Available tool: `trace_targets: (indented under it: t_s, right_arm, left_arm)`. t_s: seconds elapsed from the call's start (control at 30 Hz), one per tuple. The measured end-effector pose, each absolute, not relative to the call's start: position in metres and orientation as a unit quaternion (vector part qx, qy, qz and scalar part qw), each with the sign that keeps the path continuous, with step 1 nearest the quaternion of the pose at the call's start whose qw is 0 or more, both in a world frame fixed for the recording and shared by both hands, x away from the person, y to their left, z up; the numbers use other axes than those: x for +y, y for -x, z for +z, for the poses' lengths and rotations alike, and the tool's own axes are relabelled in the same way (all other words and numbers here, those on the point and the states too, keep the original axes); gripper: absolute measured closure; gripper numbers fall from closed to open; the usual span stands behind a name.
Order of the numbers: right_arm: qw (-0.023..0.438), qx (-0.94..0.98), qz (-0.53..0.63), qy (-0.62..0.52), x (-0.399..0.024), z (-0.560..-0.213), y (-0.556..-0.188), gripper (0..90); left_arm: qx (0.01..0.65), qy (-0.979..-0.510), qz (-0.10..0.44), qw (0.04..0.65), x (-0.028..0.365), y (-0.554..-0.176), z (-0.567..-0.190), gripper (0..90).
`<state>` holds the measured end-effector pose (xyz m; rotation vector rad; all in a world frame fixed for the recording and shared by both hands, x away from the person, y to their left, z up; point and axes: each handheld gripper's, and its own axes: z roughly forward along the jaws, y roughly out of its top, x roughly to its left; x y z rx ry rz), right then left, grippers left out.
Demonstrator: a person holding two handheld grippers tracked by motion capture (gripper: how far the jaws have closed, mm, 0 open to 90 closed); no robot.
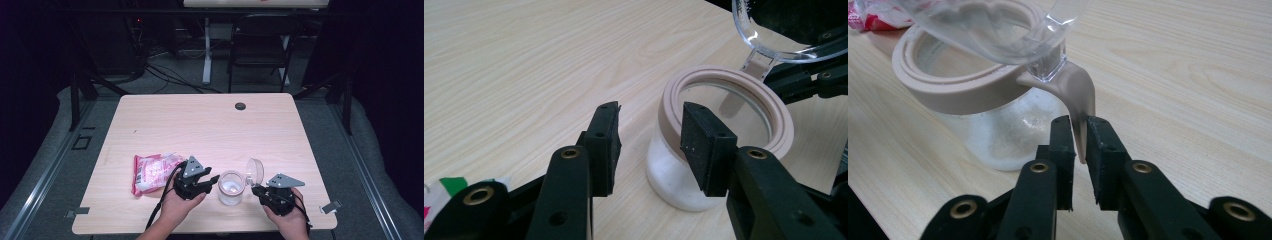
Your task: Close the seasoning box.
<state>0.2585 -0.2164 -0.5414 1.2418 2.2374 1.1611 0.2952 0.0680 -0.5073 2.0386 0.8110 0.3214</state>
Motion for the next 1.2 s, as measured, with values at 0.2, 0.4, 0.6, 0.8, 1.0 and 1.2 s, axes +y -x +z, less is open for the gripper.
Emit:
trace_targets:
  t_s: [0.2, 0.4, 0.6, 0.8, 1.0, 1.2]
  right_arm:
    - [0.162, 0.786, 0.408, -0.435, -0.218, -0.541, -0.26, 83.1]
    - [0.161, 0.784, 0.409, -0.437, -0.219, -0.541, -0.263, 83.7]
    - [0.164, 0.781, 0.411, -0.441, -0.221, -0.541, -0.268, 84.5]
    - [0.173, 0.774, 0.414, -0.447, -0.221, -0.543, -0.275, 85.3]
    - [0.174, 0.771, 0.416, -0.449, -0.223, -0.544, -0.281, 85.7]
    - [0.163, 0.765, 0.427, -0.453, -0.226, -0.546, -0.289, 85.5]
  left_arm:
    - [0.333, -0.82, 0.136, 0.445, 0.078, -0.293, -0.509, 59.2]
    - [0.339, -0.815, 0.14, 0.448, 0.089, -0.291, -0.513, 59.2]
    - [0.346, -0.814, 0.141, 0.445, 0.101, -0.287, -0.516, 59.4]
    - [0.356, -0.805, 0.146, 0.452, 0.122, -0.282, -0.521, 59.2]
    - [0.37, -0.798, 0.152, 0.451, 0.141, -0.277, -0.525, 59.1]
    - [0.387, -0.79, 0.159, 0.449, 0.157, -0.272, -0.526, 58.0]
